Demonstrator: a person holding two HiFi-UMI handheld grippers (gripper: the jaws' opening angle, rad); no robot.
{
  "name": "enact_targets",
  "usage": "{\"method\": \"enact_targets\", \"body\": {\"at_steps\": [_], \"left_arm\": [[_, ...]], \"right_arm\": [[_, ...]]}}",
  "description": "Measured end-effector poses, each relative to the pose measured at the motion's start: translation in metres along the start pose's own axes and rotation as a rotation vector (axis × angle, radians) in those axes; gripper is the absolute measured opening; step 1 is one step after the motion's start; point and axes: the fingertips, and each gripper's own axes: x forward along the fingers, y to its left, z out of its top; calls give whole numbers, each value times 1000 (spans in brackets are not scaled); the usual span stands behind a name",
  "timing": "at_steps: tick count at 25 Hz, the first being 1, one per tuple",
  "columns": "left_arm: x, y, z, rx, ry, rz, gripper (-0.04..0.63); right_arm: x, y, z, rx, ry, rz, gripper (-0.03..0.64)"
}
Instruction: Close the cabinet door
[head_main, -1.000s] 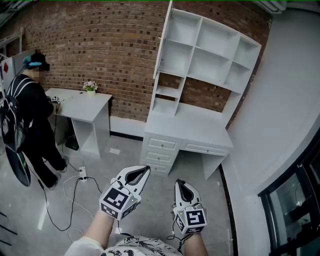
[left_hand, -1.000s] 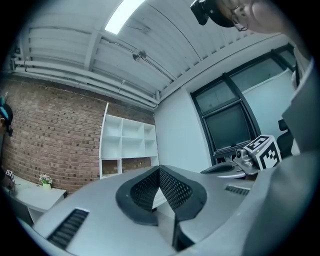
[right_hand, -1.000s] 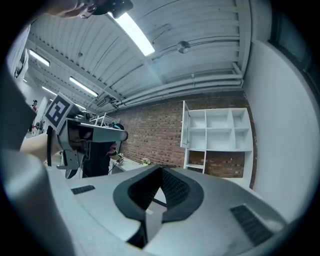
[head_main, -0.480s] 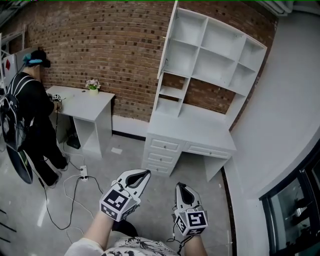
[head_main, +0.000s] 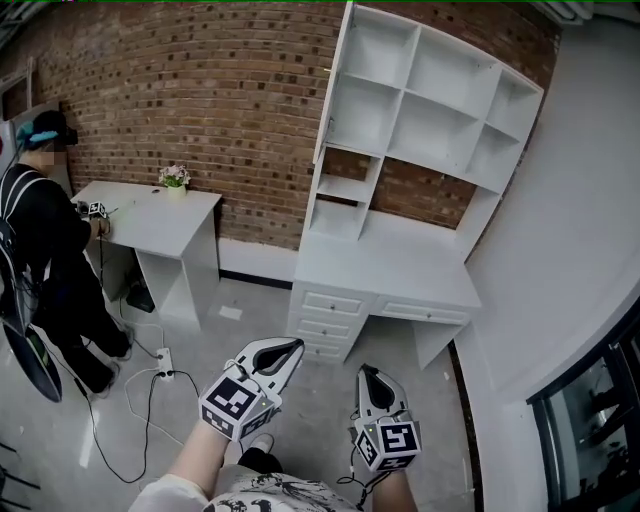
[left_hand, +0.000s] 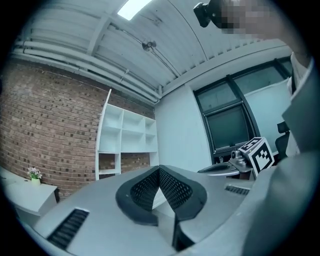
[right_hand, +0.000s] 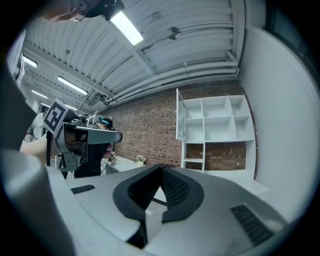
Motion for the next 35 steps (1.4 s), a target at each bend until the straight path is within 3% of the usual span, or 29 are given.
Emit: {"method": "enact_targets", "body": {"at_steps": [13,19,26,35], "left_arm": [[86,193,-10,5,37,-5,9],[106,260,-18,7,50,3,9],[141,298,-40,-7,80,-21,9],[225,351,-55,-25,97,62,9]], "right_arm": [[201,-20,15,40,-12,-48,5],[272,-31,12,53,-2,-72,5],[334,-57,5,50,18,-86,5],[419,-120,1,21,26,-12,5]]}}
